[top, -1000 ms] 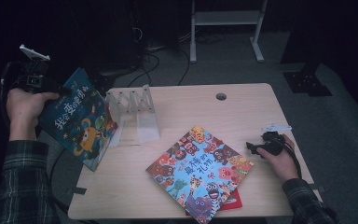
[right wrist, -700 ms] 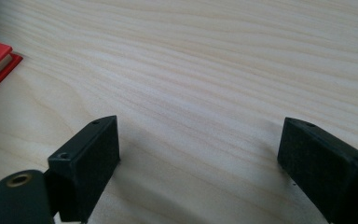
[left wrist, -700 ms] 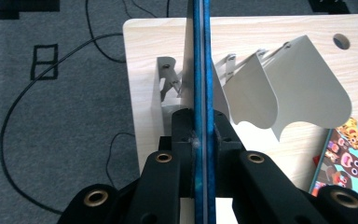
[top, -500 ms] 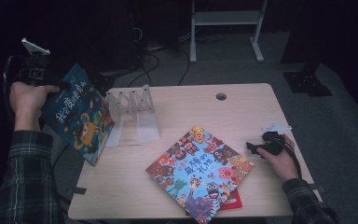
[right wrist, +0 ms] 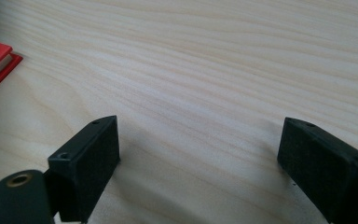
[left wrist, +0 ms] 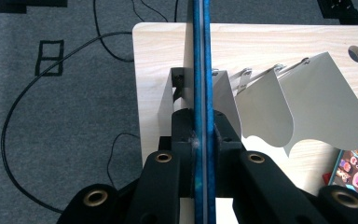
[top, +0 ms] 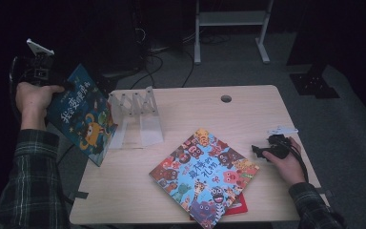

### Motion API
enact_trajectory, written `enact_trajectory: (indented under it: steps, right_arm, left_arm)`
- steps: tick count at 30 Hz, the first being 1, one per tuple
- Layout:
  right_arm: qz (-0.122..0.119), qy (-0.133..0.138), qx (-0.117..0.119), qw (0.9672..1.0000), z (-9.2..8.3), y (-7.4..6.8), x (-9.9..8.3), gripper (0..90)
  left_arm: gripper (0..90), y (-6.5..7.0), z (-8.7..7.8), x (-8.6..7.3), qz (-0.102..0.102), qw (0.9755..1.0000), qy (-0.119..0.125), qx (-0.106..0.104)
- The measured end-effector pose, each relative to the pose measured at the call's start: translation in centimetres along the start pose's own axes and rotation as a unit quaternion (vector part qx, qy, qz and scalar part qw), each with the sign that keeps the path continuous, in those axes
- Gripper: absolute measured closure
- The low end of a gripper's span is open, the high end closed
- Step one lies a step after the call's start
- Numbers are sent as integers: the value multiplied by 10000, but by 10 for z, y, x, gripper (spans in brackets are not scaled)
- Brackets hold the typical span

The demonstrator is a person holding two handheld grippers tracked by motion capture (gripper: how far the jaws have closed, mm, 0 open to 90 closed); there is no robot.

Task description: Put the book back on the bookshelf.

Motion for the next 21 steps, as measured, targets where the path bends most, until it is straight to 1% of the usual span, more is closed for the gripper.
enact_trajectory:
  steps: [5,7,11,16,21]
  right_arm:
    - [0,-1,0,10000,0,0,0,117]
    - [-2,-1,-1,10000,0,0,0,118]
    - [-2,-1,-1,10000,0,0,0,117]
    - [-2,-3,-1,10000,0,0,0,117]
    - [4,-3,0,10000,0,0,0,118]
  left_arm:
    - [812,-1,-1,-1,74,10000,18,-6]
    - [791,-1,-1,-2,125,9999,4,-17]
    - [781,-1,-3,-3,149,9999,2,-39]
    - [757,-2,-8,-2,212,9998,18,-30]
    - [757,-2,-15,0,269,9996,68,5]
Point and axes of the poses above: each handheld gripper's, and its own axes: z roughly forward along the jaws, x roughly out of its top, y roughly to its right, the point moved 7 cm from there along z, roughly forward along the jaws, and after that the axes turned 8 degrees about -z, right-handed, at the moved point
